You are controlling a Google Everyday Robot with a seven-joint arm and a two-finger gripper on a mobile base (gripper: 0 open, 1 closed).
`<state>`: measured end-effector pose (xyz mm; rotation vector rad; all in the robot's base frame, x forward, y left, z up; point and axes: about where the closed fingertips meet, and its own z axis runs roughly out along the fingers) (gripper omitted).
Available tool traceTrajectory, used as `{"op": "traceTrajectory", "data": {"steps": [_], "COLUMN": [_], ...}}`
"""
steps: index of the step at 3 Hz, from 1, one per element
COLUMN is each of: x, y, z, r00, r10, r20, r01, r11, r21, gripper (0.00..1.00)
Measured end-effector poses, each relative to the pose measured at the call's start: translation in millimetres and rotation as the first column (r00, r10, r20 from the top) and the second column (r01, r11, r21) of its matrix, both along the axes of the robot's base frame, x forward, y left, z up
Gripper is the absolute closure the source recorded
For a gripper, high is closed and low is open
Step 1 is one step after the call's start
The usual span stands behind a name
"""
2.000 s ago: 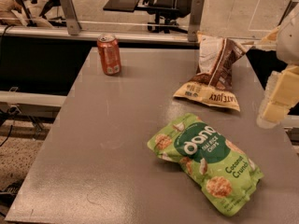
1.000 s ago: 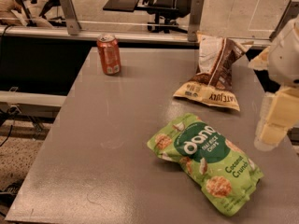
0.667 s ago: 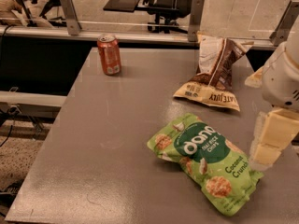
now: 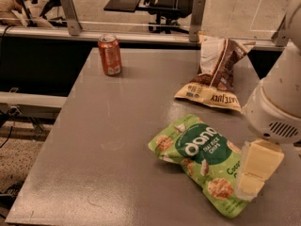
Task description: Pick green rice chip bag
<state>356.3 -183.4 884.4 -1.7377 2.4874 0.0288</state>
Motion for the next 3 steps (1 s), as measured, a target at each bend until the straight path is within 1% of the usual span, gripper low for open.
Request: {"op": "traceTrajectory", "data": {"steps": [1, 2, 3], "x": [-14.5, -21.3, -23.0], "y": [4.9, 9.1, 15.1], "z": [-15.4, -27.7, -33.3], "r00": [0.9983, 0.9950, 0.9924], "r10": [-0.039, -0.067, -0.086], "r20": [-0.043, -0.074, -0.088], "r01": [0.038, 0.064, 0.083], "r11": [0.999, 0.997, 0.996], "r21": [-0.010, -0.031, -0.039], "gripper": [0.00, 0.00, 0.17]}}
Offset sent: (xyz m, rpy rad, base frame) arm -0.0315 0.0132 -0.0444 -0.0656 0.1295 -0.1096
